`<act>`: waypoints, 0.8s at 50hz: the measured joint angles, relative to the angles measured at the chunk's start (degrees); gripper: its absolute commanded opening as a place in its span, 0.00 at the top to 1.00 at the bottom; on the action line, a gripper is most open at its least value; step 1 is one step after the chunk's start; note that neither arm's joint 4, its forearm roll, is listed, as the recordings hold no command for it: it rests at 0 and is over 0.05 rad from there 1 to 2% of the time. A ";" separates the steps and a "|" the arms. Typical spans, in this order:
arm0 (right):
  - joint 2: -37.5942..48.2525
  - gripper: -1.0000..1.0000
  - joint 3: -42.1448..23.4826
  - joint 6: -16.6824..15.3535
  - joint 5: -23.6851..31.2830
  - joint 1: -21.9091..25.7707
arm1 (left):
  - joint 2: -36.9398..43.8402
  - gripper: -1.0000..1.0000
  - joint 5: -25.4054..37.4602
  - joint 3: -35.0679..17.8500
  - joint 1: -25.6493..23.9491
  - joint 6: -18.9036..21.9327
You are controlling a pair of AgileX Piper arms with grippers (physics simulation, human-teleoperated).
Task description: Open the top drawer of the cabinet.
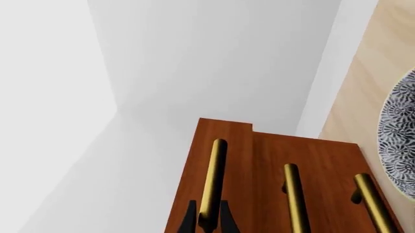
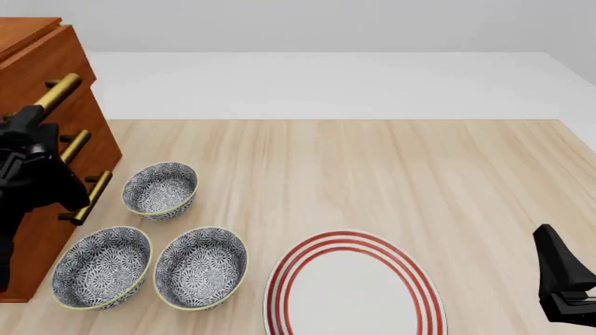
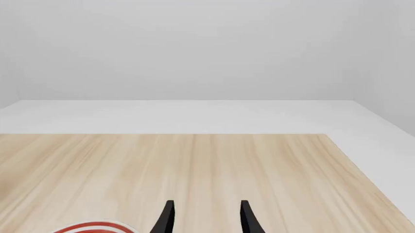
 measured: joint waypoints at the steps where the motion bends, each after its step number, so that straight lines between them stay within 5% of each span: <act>1: 0.00 0.00 0.00 0.00 0.00 0.00 | -0.02 1.00 0.00 0.02 -0.08 0.01; 40: 0.00 0.00 0.00 0.00 0.00 0.00 | -1.35 1.00 0.76 0.68 -3.18 0.58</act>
